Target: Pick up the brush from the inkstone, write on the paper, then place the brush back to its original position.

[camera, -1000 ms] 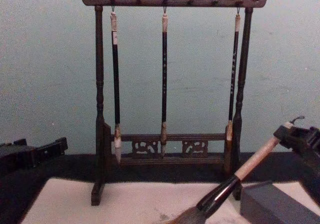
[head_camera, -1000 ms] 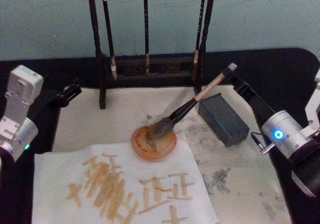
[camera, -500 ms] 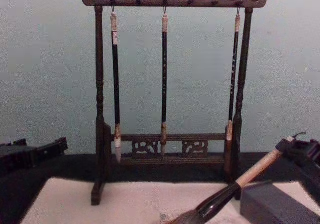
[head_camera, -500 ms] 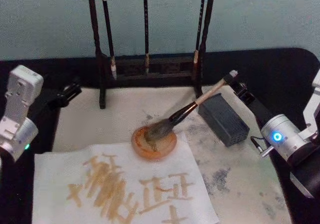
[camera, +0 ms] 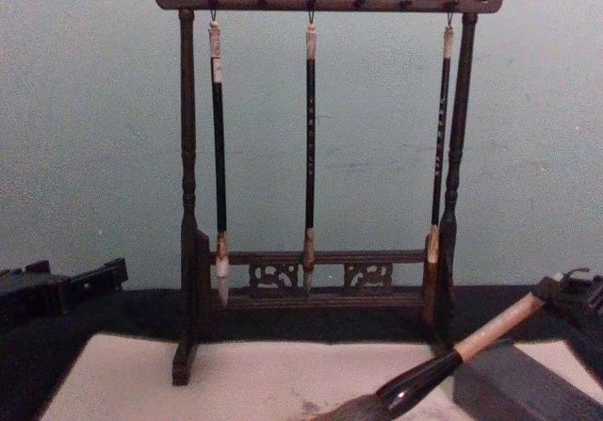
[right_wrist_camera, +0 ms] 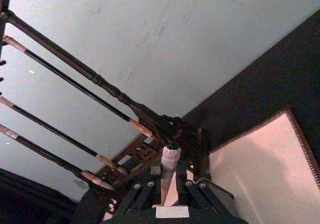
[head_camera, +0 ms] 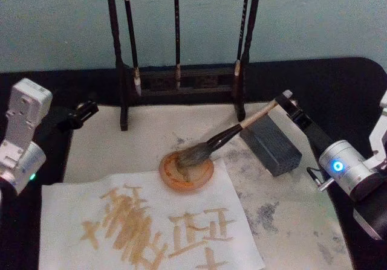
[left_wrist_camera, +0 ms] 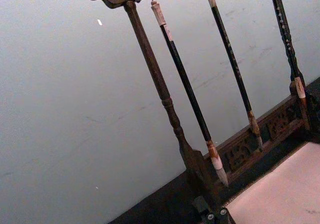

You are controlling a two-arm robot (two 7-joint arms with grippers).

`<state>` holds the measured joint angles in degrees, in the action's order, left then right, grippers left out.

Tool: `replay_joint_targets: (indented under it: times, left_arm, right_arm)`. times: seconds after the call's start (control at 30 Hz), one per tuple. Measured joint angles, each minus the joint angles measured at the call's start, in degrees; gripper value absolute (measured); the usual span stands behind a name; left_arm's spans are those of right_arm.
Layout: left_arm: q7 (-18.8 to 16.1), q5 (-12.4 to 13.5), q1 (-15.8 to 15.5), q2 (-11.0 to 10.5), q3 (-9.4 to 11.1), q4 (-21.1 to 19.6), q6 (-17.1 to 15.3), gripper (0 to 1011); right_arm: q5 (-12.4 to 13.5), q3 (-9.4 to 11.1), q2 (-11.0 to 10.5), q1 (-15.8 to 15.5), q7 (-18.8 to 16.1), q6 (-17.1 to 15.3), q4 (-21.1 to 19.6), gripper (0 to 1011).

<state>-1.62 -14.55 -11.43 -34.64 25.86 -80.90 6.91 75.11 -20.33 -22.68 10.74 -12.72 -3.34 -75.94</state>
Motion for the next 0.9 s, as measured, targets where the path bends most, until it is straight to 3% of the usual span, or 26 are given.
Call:
replay_joint_targets:
  times: [0.9]
  left_arm:
    - [0.0,0.0,0.0,0.0,0.0,0.0,0.0,1002]
  right_arm:
    - [-1.9,-0.6,-0.6,-0.1,4.6,-1.0,-0.5,176]
